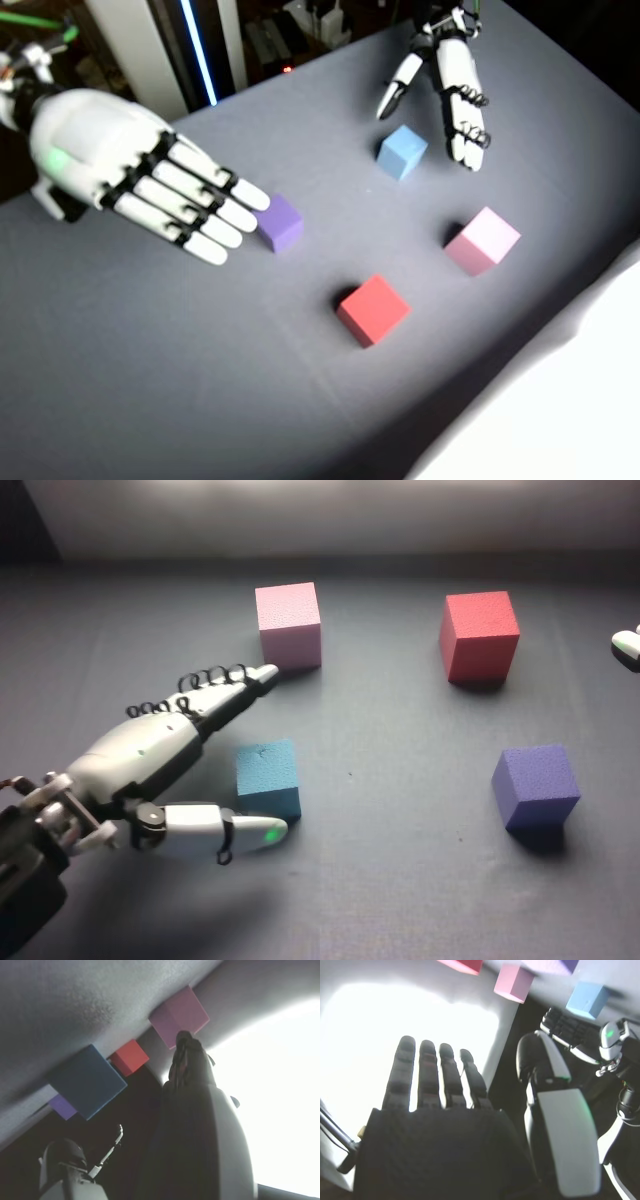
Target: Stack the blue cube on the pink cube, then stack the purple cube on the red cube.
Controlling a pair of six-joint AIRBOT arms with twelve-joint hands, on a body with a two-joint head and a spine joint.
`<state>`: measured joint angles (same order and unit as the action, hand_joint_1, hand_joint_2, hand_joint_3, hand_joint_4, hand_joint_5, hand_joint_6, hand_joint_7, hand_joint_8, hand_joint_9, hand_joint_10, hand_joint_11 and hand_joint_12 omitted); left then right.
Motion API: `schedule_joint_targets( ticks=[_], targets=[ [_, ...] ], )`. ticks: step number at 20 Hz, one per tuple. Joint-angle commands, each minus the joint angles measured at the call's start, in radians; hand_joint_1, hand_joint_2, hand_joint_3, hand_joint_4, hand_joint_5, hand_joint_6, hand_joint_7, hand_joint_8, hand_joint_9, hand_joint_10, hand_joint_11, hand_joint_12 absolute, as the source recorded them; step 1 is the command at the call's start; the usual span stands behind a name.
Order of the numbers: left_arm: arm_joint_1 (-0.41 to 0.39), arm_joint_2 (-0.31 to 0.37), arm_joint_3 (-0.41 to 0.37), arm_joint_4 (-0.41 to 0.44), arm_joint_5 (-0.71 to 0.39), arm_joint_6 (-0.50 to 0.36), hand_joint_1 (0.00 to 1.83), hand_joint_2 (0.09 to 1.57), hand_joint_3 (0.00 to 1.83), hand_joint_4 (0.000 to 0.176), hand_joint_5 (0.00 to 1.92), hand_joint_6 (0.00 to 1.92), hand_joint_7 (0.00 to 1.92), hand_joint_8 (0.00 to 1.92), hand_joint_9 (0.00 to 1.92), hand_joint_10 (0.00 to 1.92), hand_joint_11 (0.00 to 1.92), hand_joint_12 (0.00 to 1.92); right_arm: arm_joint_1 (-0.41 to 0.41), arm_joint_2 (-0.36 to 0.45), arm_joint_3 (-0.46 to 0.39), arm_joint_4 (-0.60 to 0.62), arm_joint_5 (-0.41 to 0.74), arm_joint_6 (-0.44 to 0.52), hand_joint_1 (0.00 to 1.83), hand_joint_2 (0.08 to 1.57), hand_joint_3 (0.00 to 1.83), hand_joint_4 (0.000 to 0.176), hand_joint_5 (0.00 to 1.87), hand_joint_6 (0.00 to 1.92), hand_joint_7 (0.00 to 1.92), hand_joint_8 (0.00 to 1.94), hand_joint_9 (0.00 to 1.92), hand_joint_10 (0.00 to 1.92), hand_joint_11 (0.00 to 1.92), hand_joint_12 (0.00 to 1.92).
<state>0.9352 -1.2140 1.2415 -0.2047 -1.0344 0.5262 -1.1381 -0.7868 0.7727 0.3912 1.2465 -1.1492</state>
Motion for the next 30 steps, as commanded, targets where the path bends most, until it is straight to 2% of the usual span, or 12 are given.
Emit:
schedule_joint_targets(
  ticks=[1, 4, 6, 11, 13, 14, 15, 16, 23, 24, 27, 30],
  targets=[
    [-0.015, -0.009, 0.006, 0.013, -0.065, -0.007, 0.73, 0.97, 0.00, 0.060, 0.03, 0.01, 0.08, 0.01, 0.00, 0.00, 0.00, 0.00, 0.002, 0.003, -0.001, -0.010, 0.125, 0.006, 0.59, 1.34, 0.01, 0.000, 0.00, 0.00, 0.00, 0.00, 0.00, 0.00, 0.00, 0.00],
    [-0.037, -0.019, 0.014, 0.027, -0.019, 0.010, 0.78, 0.98, 0.00, 0.030, 0.11, 0.02, 0.19, 0.02, 0.06, 0.03, 0.01, 0.01, -0.001, 0.003, -0.001, -0.007, 0.125, 0.010, 0.57, 1.34, 0.01, 0.000, 0.00, 0.00, 0.00, 0.00, 0.00, 0.00, 0.00, 0.00],
    [-0.046, -0.023, 0.018, 0.033, 0.007, 0.023, 0.77, 1.00, 0.00, 0.042, 0.19, 0.01, 0.29, 0.01, 0.12, 0.06, 0.00, 0.32, -0.002, 0.003, -0.002, -0.006, 0.125, 0.014, 0.58, 1.35, 0.01, 0.000, 0.00, 0.00, 0.00, 0.00, 0.00, 0.00, 0.00, 0.00],
    [-0.074, -0.025, 0.024, 0.051, 0.067, 0.065, 0.86, 1.01, 0.00, 0.000, 0.36, 0.04, 0.47, 0.05, 0.25, 0.14, 0.00, 0.92, -0.007, 0.003, -0.003, 0.000, 0.125, 0.021, 0.59, 1.34, 0.00, 0.000, 0.00, 0.00, 0.00, 0.00, 0.00, 0.00, 0.00, 0.00],
    [-0.076, -0.032, 0.030, 0.051, 0.076, 0.068, 0.87, 1.07, 0.01, 0.000, 0.61, 0.06, 0.60, 0.85, 0.23, 1.16, 0.00, 1.65, -0.009, 0.003, -0.003, 0.001, 0.125, 0.023, 0.59, 1.34, 0.00, 0.000, 0.00, 0.00, 0.00, 0.00, 0.00, 0.00, 0.00, 0.00],
    [-0.076, -0.035, 0.032, 0.051, 0.078, 0.067, 1.04, 1.17, 0.01, 0.000, 0.78, 0.99, 0.84, 1.53, 0.76, 1.77, 0.49, 1.87, -0.010, 0.003, -0.003, 0.002, 0.126, 0.023, 0.60, 1.34, 0.00, 0.000, 0.00, 0.00, 0.00, 0.00, 0.00, 0.00, 0.00, 0.00],
    [-0.076, -0.037, 0.034, 0.050, 0.078, 0.067, 1.08, 1.20, 0.01, 0.000, 0.80, 1.21, 1.10, 1.84, 1.22, 1.89, 1.10, 1.91, -0.010, 0.003, -0.003, 0.002, 0.126, 0.023, 0.61, 1.34, 0.00, 0.000, 0.00, 0.00, 0.00, 0.00, 0.00, 0.00, 0.00, 0.00],
    [-0.077, -0.037, 0.034, 0.049, 0.071, 0.066, 1.09, 1.22, 0.01, 0.000, 0.78, 1.28, 1.09, 1.91, 1.32, 1.91, 1.40, 1.92, -0.010, 0.003, -0.003, 0.003, 0.126, 0.023, 0.60, 1.34, 0.00, 0.000, 0.00, 0.00, 0.00, 0.00, 0.00, 0.00, 0.00, 0.00],
    [-0.130, 0.012, 0.007, 0.103, -0.016, 0.063, 1.10, 1.22, 0.00, 0.000, 0.78, 1.29, 0.94, 1.92, 1.19, 1.92, 1.30, 1.92, -0.012, 0.003, -0.006, 0.005, 0.131, 0.024, 0.59, 1.34, 0.00, 0.000, 0.00, 0.00, 0.00, 0.00, 0.00, 0.00, 0.00, 0.00],
    [-0.148, 0.019, 0.007, 0.118, -0.019, 0.064, 1.17, 1.25, 0.01, 0.000, 0.71, 1.37, 0.76, 1.59, 0.98, 1.92, 1.08, 1.92, -0.012, 0.003, -0.007, 0.005, 0.132, 0.024, 0.57, 1.35, 0.00, 0.000, 0.00, 0.00, 0.00, 0.00, 0.00, 0.00, 0.00, 0.00],
    [-0.221, 0.034, 0.023, 0.155, 0.008, 0.074, 1.19, 1.27, 0.00, 0.000, 0.71, 1.11, 0.70, 1.72, 0.71, 1.89, 0.79, 1.92, -0.012, 0.003, -0.008, 0.007, 0.134, 0.024, 0.54, 1.34, 0.00, 0.000, 0.00, 0.00, 0.00, 0.00, 0.00, 0.00, 0.00, 0.00],
    [-0.287, 0.036, 0.054, 0.164, 0.053, 0.086, 1.13, 1.23, 0.00, 0.000, 0.79, 1.23, 0.79, 1.89, 0.95, 1.92, 1.05, 1.92, -0.012, 0.003, -0.008, 0.007, 0.135, 0.024, 0.54, 1.34, 0.00, 0.000, 0.00, 0.00, 0.00, 0.00, 0.00, 0.00, 0.00, 0.00]
  ],
)
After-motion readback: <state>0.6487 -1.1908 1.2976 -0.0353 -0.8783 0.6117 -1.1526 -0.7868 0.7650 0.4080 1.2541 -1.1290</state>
